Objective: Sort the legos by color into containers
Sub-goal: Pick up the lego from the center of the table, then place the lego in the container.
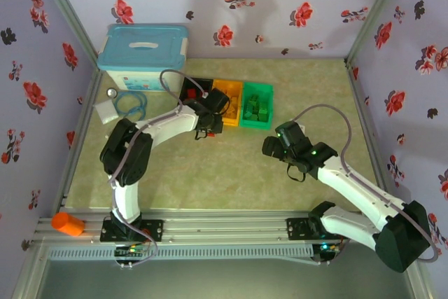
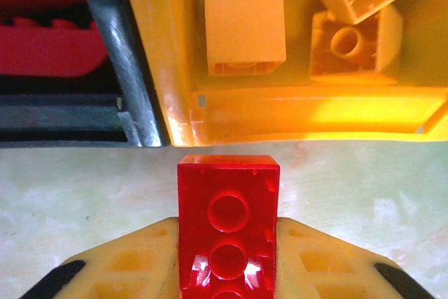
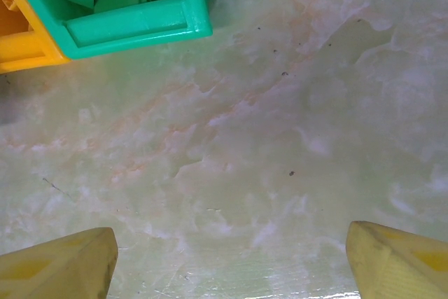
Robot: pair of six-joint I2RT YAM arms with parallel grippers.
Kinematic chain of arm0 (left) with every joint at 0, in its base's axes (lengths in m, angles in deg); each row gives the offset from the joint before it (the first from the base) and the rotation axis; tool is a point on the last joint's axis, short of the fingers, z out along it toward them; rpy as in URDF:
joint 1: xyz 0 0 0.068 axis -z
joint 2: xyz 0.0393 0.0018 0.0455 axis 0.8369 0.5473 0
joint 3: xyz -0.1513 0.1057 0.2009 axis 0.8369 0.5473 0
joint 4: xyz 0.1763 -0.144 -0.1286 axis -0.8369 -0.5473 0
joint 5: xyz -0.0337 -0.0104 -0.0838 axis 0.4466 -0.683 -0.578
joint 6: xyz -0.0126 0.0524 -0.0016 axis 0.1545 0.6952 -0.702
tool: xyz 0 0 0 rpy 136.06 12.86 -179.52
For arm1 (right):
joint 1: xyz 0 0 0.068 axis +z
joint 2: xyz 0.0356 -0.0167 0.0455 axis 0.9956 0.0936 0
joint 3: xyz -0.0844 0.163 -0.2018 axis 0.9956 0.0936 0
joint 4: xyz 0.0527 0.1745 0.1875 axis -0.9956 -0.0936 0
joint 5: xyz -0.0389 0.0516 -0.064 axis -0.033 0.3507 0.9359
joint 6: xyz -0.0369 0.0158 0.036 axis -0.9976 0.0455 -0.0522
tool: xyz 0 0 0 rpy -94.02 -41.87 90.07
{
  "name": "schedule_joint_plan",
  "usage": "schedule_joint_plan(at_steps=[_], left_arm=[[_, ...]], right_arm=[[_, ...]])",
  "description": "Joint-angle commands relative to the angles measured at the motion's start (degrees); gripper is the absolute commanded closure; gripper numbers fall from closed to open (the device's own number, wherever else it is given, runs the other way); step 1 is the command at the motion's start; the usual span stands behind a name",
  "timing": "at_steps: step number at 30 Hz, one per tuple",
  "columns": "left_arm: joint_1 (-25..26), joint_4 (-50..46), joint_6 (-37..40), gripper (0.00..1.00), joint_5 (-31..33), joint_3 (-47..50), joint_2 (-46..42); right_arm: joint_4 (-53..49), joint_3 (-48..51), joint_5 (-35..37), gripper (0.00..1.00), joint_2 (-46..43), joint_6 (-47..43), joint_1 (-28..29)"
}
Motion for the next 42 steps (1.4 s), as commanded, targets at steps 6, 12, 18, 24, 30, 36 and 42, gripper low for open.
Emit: schedule_joint_plan(at_steps=[6,12,18,24,30,36,42], left_arm=[[-3.1,-2.1,2.49,0.83,1.49,-1.06,-4.7],[-7.07,-2.95,4.73,0.84,1.51,-3.38,-5.78],[-10.71,-3.55,6.93,0.84,1.32,-7.95,-4.55],[-13.37,-4.88,9.26,0.83,0.68,-15.54,-0.35],[-14.57,-6.15,10.72,0.83,-0.43,-22.59,4.77],[-14.99,-4.58,11.94,0.72,-2.01,-26.37,7.86],[-14.88,-5.09,12.57,0.32,-3.45,-28.21,7.07]], right_arm=[[-0.24,0.33,1.65,0.15,-0.6,1.43,-0.47],[0.13,1.22,1.23,0.15,-1.04,1.91,-0.47],[0.17,1.67,1.02,0.15,-1.6,2.23,-0.47],[-0.35,1.67,0.94,0.15,-2.29,2.4,-0.47],[-1.04,1.8,1.35,0.15,-3.2,2.39,-0.47],[-1.69,1.76,1.68,0.14,-4.0,2.22,-0.47],[-2.07,2.11,2.01,0.14,-5.28,2.31,-0.47]])
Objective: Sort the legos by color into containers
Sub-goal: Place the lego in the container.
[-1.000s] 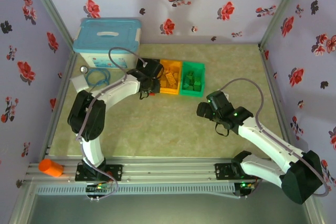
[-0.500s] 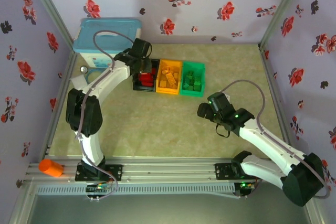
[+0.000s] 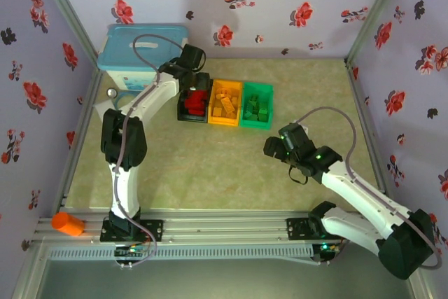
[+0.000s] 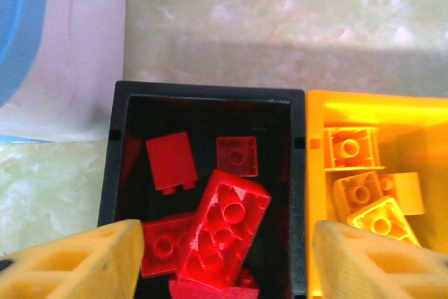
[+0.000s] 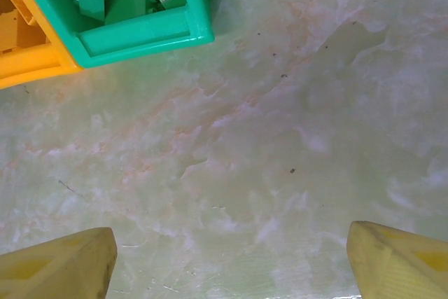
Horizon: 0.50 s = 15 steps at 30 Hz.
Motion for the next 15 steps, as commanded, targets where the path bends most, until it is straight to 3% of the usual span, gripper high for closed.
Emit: schedule_joint_plan(at_steps=[1,9,15], left_arm=[[-0.41,-0.34,1.12,0.31,-1.51,-1.39,-1.6],[-0.24,3.83,0.15,0.28,-2.64,8.43,-10.86],[-0.09,9.53,0.98,0.22,-2.29,20.91,-22.36]], right_arm=[[-1.68,1.08,2.0,0.14,-1.36,0.86,-0.47],[-1.14,0.71,1.58,0.14,-1.05,0.67,-0.47],[-1.72,-0.84,2.7,0.1,-1.02,-0.97,-0.47]])
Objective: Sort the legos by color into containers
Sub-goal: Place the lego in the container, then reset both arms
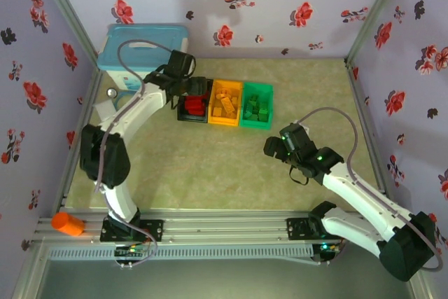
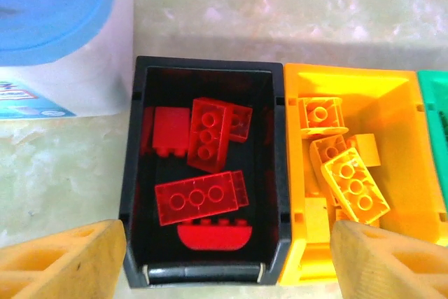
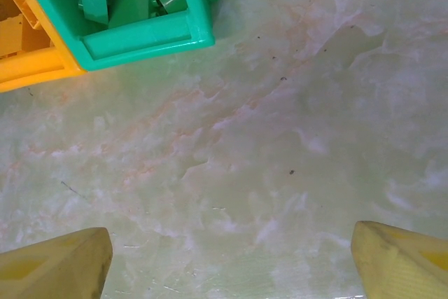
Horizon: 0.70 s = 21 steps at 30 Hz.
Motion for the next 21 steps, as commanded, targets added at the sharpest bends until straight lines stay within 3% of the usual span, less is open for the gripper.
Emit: schedule_joint_plan(at_steps=[1,9,14,18,20,21], left_arm=[[-0.07,4.34,0.92,0.22,0.16,5.23,-7.09],[-0.1,5.69,3.78,0.2,3.85,16.24,-20.6],[-0.07,5.69,7.08,0.16,7.75,20.5,-28.81],[-0.13,7.78,9.67,0.14,10.13,24.96,-36.14],[-0.14,9.96,11.6,0.09,11.37,28.57,-40.82],[-0.13,11.11,12.23,0.01,12.31,30.26,-42.75]], right_arm=[[-2.15,-1.76,3.08,0.1,-0.18,-1.28,-0.47],[-7.75,-10.62,8.01,0.08,1.5,-10.53,-0.47],[-12.15,-16.81,14.91,0.03,1.56,-15.98,-0.47],[-10.25,-16.96,17.09,0.01,-1.64,-19.99,-0.46],[-6.89,-15.17,17.48,0.01,-5.12,-22.98,-0.47],[-5.54,-14.28,17.74,0.01,-6.69,-24.1,-0.47]])
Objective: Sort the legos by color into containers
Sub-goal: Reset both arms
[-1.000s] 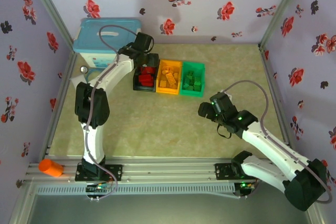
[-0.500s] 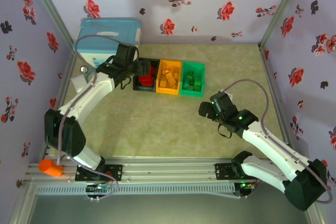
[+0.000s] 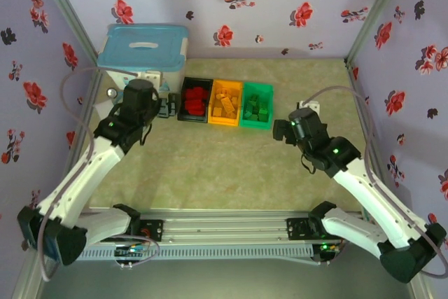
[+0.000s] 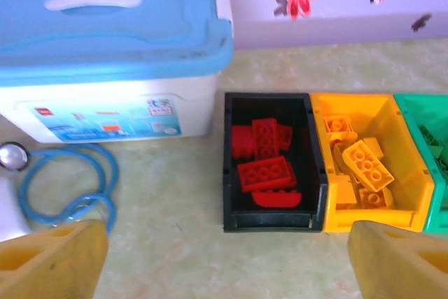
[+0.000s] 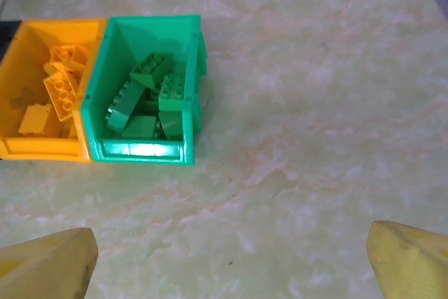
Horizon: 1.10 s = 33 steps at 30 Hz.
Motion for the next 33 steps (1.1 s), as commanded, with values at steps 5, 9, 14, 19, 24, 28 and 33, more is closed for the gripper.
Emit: schedule_joint_plan(at_steps=[5,9,14,19,24,28,33], left_arm=[[-0.15,12.93,6.83,0.0,11.08,15.71,-15.82],[-0.12,17.1,7.8,0.0,19.01,23.3,-23.21],[-0.11,16.61,10.13,0.0,23.91,27.27,-28.99],[-0.13,16.03,11.16,0.0,23.3,32.79,-32.15],[-0.07,15.96,4.67,0.0,22.71,37.39,-35.96],[0.3,17.4,3.12,0.0,19.0,42.31,-37.12],[1.18,19.27,3.8,0.0,21.69,46.36,-36.82]], right_arm=[[7.27,6.27,9.05,0.01,-12.85,-10.06,-0.4],[7.28,9.37,12.85,0.01,-18.99,-13.8,-0.4],[7.52,16.33,18.08,0.01,-30.21,-14.75,-0.36],[7.85,24.27,19.72,0.01,-42.89,-14.17,-0.4],[7.59,29.32,21.17,0.01,-50.58,-10.29,-0.4],[10.81,32.73,20.79,0.01,-48.14,-11.49,-0.4],[14.85,36.88,13.84,0.01,-49.85,-19.23,-0.44]])
